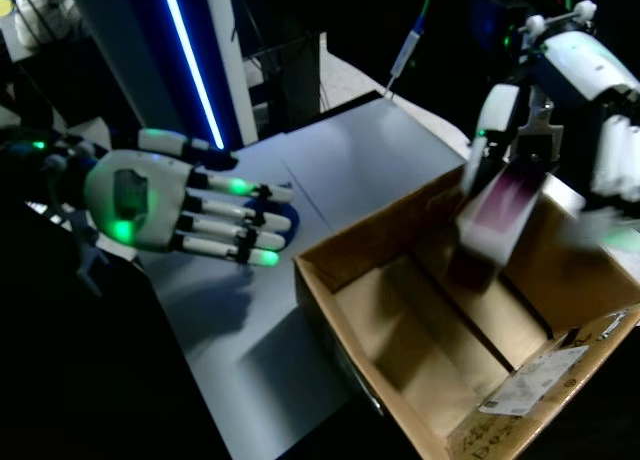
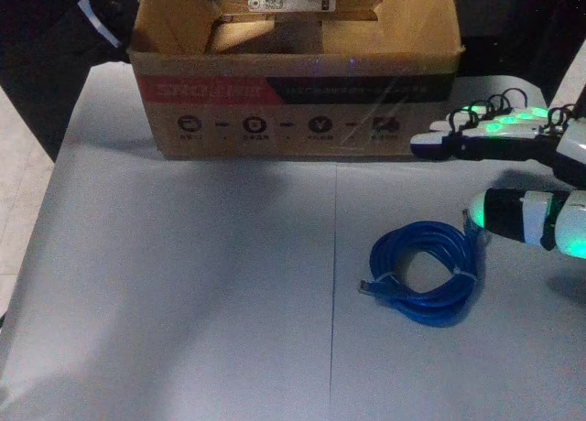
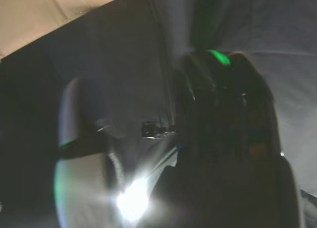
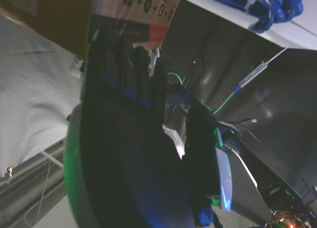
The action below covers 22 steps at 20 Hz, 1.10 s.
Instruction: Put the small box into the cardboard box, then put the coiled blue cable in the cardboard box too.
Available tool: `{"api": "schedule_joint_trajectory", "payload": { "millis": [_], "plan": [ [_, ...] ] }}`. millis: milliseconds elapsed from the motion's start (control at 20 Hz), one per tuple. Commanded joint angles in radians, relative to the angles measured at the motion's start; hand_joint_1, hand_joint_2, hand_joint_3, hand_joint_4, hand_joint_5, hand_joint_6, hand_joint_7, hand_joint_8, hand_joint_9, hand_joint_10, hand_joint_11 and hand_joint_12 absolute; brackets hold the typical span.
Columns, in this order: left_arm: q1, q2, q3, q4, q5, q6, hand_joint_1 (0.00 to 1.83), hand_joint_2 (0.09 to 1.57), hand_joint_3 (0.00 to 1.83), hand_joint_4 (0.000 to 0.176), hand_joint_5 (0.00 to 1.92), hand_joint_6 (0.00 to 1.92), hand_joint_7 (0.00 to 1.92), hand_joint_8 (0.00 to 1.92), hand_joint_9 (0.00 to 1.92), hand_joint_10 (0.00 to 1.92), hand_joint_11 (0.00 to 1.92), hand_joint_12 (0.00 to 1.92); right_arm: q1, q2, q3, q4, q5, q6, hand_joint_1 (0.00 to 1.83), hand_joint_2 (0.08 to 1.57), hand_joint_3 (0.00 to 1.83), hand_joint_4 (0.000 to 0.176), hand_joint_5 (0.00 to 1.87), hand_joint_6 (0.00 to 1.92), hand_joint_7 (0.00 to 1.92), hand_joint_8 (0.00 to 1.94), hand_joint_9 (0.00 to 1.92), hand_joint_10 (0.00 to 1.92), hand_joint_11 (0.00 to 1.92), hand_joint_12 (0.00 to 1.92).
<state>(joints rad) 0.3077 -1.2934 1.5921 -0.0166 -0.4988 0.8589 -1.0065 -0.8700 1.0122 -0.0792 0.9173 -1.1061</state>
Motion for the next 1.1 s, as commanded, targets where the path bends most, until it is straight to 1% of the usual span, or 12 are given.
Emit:
{"api": "schedule_joint_trajectory", "payload": {
  "millis": [0, 50, 250, 350, 400, 500, 650, 700, 750, 850, 950, 1050],
  "plan": [
    [-0.004, 0.001, -0.004, 0.002, -0.126, -0.006, 0.65, 0.79, 0.01, 0.176, 0.04, 0.00, 0.00, 0.00, 0.01, 0.01, 0.00, 0.39, 0.013, 0.000, 0.003, 0.017, 0.120, 0.005, 0.17, 1.44, 0.00, 0.100, 0.33, 0.00, 0.29, 0.00, 0.18, 0.00, 0.00, 0.15],
    [0.003, 0.011, -0.014, 0.003, -0.136, -0.006, 0.62, 0.80, 0.01, 0.176, 0.05, 0.00, 0.00, 0.00, 0.01, 0.01, 0.00, 0.30, 0.013, 0.000, 0.003, 0.017, 0.120, 0.005, 0.18, 1.44, 0.00, 0.103, 0.33, 0.00, 0.29, 0.00, 0.19, 0.00, 0.00, 0.16],
    [0.072, 0.083, -0.090, 0.007, -0.200, -0.006, 0.54, 0.81, 0.01, 0.176, 0.02, 0.00, 0.02, 0.00, 0.02, 0.01, 0.00, 0.28, 0.013, 0.000, 0.002, 0.017, 0.120, 0.006, 0.31, 1.41, 0.00, 0.129, 0.33, 0.00, 0.27, 0.00, 0.18, 0.00, 0.00, 0.27],
    [0.133, 0.157, -0.167, 0.018, -0.260, -0.006, 0.55, 0.85, 0.00, 0.176, 0.06, 0.01, 0.04, 0.01, 0.02, 0.00, 0.00, 0.13, 0.013, 0.000, -0.001, 0.017, 0.120, 0.008, 0.35, 1.39, 0.00, 0.116, 0.36, 0.00, 0.30, 0.00, 0.21, 0.01, 0.00, 0.37],
    [0.167, 0.192, -0.201, 0.019, -0.292, -0.006, 0.55, 0.85, 0.00, 0.176, 0.08, 0.02, 0.05, 0.01, 0.02, 0.01, 0.00, 0.13, 0.013, 0.001, -0.002, 0.017, 0.120, 0.009, 0.37, 1.39, 0.00, 0.110, 0.36, 0.00, 0.31, 0.00, 0.21, 0.00, 0.00, 0.36],
    [0.252, 0.276, -0.286, 0.019, -0.365, -0.007, 0.60, 0.85, 0.00, 0.176, 0.10, 0.01, 0.01, 0.00, 0.00, 0.00, 0.00, 0.00, 0.013, 0.008, -0.008, 0.019, 0.120, 0.011, 0.39, 1.36, 0.00, 0.131, 0.34, 0.00, 0.27, 0.00, 0.18, 0.00, 0.00, 0.23],
    [0.379, 0.367, -0.388, 0.006, -0.445, -0.007, 0.64, 0.84, 0.00, 0.176, 0.09, 0.00, 0.00, 0.00, 0.00, 0.00, 0.01, 0.00, 0.012, 0.018, -0.015, 0.021, 0.120, 0.011, 0.40, 1.33, 0.00, 0.141, 0.31, 0.00, 0.23, 0.00, 0.16, 0.00, 0.00, 0.16],
    [0.425, 0.394, -0.419, -0.004, -0.467, -0.007, 0.66, 0.83, 0.00, 0.165, 0.09, 0.00, 0.00, 0.00, 0.00, 0.00, 0.00, 0.00, 0.012, 0.021, -0.017, 0.021, 0.120, 0.011, 0.42, 1.30, 0.00, 0.139, 0.30, 0.00, 0.23, 0.00, 0.15, 0.00, 0.00, 0.17],
    [0.459, 0.410, -0.444, -0.015, -0.490, -0.006, 0.65, 0.83, 0.00, 0.171, 0.07, 0.00, 0.00, 0.00, 0.00, 0.00, 0.00, 0.00, 0.012, 0.023, -0.019, 0.021, 0.120, 0.011, 0.48, 1.23, 0.00, 0.147, 0.28, 0.00, 0.21, 0.00, 0.14, 0.00, 0.00, 0.15],
    [0.545, 0.433, -0.488, -0.053, -0.548, -0.005, 0.62, 0.82, 0.00, 0.156, 0.06, 0.00, 0.00, 0.00, 0.00, 0.00, 0.00, 0.00, 0.013, 0.026, -0.020, 0.017, 0.120, 0.011, 0.57, 1.06, 0.00, 0.168, 0.27, 0.00, 0.21, 0.00, 0.15, 0.00, 0.00, 0.15],
    [0.615, 0.451, -0.522, -0.091, -0.602, -0.003, 0.62, 0.83, 0.00, 0.175, 0.05, 0.00, 0.00, 0.00, 0.00, 0.00, 0.00, 0.00, 0.013, 0.029, -0.022, 0.007, 0.120, 0.011, 0.65, 0.95, 0.00, 0.176, 0.27, 0.00, 0.19, 0.00, 0.16, 0.00, 0.00, 0.10],
    [0.666, 0.480, -0.563, -0.099, -0.629, -0.003, 0.62, 0.81, 0.00, 0.176, 0.07, 0.01, 0.00, 0.00, 0.00, 0.00, 0.00, 0.00, 0.013, 0.037, -0.029, -0.005, 0.120, 0.013, 0.64, 0.94, 0.00, 0.176, 0.26, 0.00, 0.18, 0.01, 0.16, 0.01, 0.00, 0.05]
  ]
}}
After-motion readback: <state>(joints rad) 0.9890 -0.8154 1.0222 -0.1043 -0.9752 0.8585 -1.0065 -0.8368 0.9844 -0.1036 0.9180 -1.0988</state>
